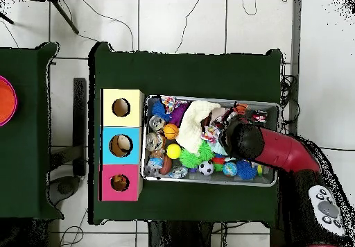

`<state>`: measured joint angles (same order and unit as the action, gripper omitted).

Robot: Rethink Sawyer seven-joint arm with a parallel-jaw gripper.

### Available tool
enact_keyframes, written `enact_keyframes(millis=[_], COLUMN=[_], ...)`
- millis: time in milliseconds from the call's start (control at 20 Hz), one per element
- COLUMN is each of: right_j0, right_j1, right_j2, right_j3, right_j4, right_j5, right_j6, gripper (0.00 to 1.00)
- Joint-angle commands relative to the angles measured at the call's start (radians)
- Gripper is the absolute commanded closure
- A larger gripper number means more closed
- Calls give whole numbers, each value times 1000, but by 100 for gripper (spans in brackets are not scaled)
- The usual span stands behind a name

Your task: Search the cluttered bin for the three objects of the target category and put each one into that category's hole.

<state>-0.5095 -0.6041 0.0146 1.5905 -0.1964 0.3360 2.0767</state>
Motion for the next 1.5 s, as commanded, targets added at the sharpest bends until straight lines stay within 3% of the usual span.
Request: enact_keyframes(millis=[50,250,900,1200,1500], right_j0=[31,43,326,445,498], right_j1=[-19,-31,25,39,10], right_j2=[-52,-58,-287,-361,-369], right_j3=[122,119,20,38,104], right_j4=[111,160,315,390,441], right_j5=[-11,31,99,78,41], right_j6=[276,256,355,391,398], gripper=[100,100,100,100,100])
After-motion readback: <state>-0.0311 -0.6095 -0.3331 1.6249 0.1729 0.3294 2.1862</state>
